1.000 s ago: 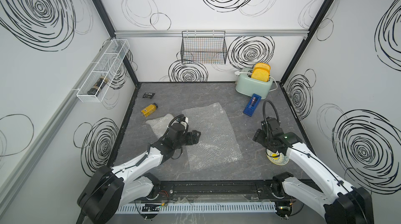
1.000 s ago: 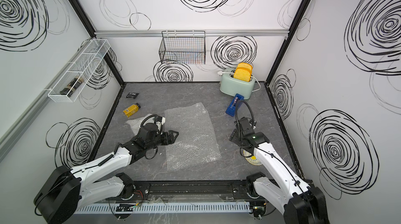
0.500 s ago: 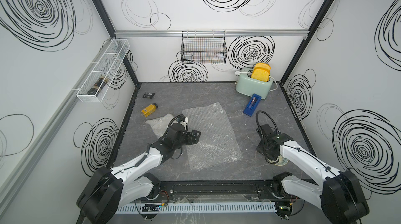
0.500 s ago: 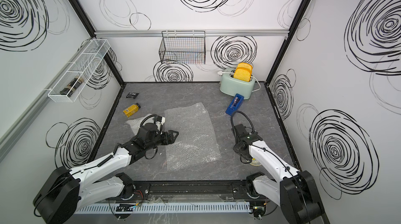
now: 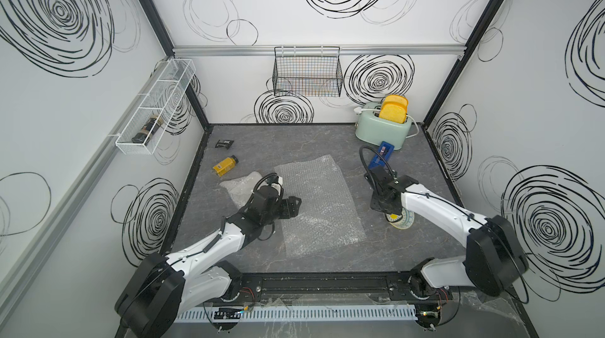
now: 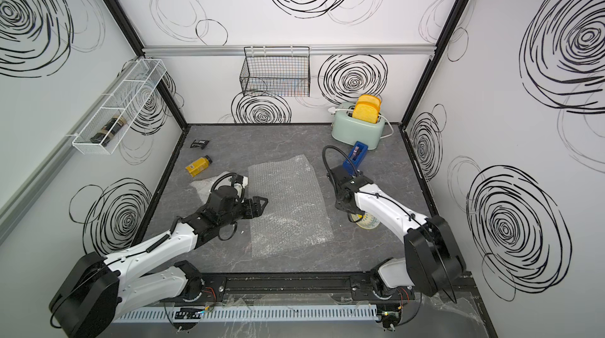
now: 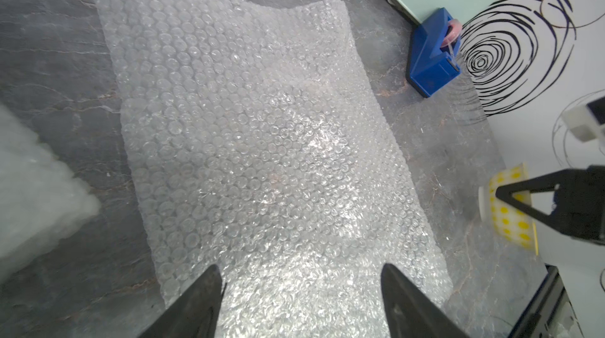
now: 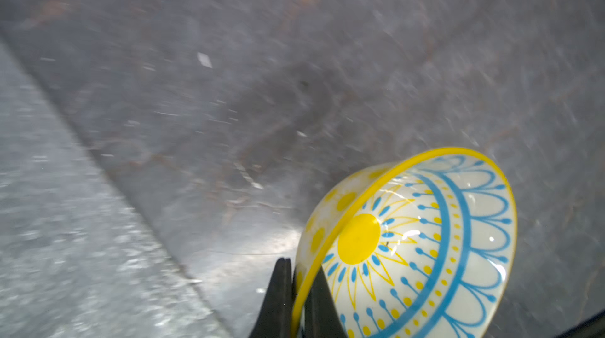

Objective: Wrap bowls in bubble wrap
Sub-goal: Pick up the bowl from the center of the board, then place the bowl on the bubble wrap.

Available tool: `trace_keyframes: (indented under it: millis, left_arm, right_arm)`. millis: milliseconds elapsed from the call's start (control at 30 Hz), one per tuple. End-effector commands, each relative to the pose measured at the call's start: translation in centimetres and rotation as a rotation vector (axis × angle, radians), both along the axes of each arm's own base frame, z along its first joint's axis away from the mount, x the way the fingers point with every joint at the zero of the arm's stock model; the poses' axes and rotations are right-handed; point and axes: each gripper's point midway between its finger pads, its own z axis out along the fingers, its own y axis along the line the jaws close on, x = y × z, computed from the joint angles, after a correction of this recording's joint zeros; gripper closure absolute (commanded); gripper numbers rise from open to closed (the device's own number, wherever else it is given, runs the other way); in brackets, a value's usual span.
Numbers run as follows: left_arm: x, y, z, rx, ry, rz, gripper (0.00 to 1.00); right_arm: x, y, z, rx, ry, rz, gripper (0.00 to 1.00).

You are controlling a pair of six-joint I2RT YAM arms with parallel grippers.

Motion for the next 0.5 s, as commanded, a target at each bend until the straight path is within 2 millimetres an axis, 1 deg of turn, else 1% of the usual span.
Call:
trace_keyframes:
  millis: [0, 67, 133, 200, 233, 300, 367, 467]
  left_arm:
    - [1.3, 3.9, 0.0, 0.059, 0.002, 0.161, 0.25]
    - [1.6, 5.2, 0.0, 0.035, -0.006, 0.211, 0.27]
    - [1.7, 6.0, 0.5, 0.010, -0.028, 0.246, 0.27]
    - [1.7, 7.1, 0.8, -0.004, -0.042, 0.284, 0.28]
    - [1.6, 7.6, 0.8, -0.007, -0.042, 0.304, 0.28]
    - [1.4, 8.5, 0.9, -0.008, -0.041, 0.333, 0.29]
    - [1.2, 9.1, 1.1, 0.001, -0.050, 0.358, 0.30]
    - [1.0, 9.2, 1.4, -0.001, -0.068, 0.365, 0.31]
  right_arm:
    - [3.4, 5.9, 3.2, -0.029, -0.066, 0.160, 1.00]
    - [4.7, 10.2, 4.0, -0.054, -0.068, 0.268, 1.00]
    - [5.5, 14.4, 4.0, -0.070, -0.047, 0.359, 1.00]
    - [5.7, 17.8, 3.2, -0.095, -0.018, 0.439, 1.00]
    - [5.7, 19.2, 2.9, -0.104, -0.009, 0.468, 1.00]
    - [5.0, 22.3, 2.0, -0.102, 0.016, 0.537, 1.00]
    - [4.4, 24.3, 1.2, -0.100, 0.028, 0.583, 1.00]
    - [3.9, 25.3, -0.5, -0.127, 0.057, 0.610, 1.00]
